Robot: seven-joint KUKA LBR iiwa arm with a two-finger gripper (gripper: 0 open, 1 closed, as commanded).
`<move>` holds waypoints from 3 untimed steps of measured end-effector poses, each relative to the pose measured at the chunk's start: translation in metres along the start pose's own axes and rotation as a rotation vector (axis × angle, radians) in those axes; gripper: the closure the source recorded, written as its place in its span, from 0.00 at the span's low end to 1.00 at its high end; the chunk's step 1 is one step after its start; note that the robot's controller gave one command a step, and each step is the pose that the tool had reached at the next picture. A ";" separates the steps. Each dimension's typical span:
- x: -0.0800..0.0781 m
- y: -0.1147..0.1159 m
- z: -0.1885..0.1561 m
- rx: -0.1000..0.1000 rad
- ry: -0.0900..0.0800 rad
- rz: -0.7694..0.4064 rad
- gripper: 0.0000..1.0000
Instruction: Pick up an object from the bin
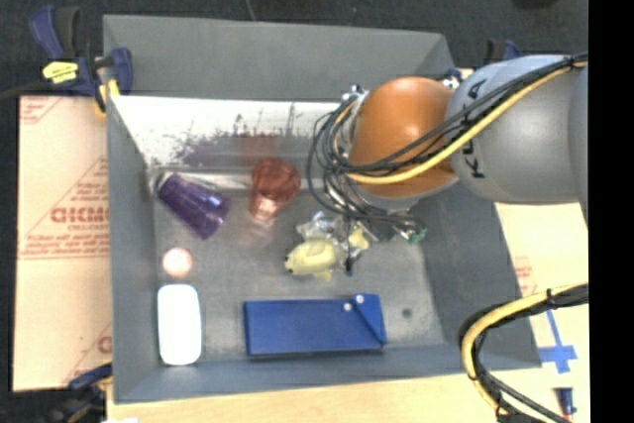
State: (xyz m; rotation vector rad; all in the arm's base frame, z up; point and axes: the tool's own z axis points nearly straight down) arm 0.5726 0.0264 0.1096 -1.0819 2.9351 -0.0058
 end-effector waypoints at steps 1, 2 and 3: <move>0.002 0.002 -0.030 -0.008 0.010 0.003 1.00; 0.001 0.000 -0.066 -0.005 0.006 0.007 1.00; 0.000 -0.001 -0.104 -0.003 0.003 0.011 1.00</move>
Offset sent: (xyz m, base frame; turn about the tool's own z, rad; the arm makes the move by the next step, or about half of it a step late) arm -0.0035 -0.0002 0.0697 0.0016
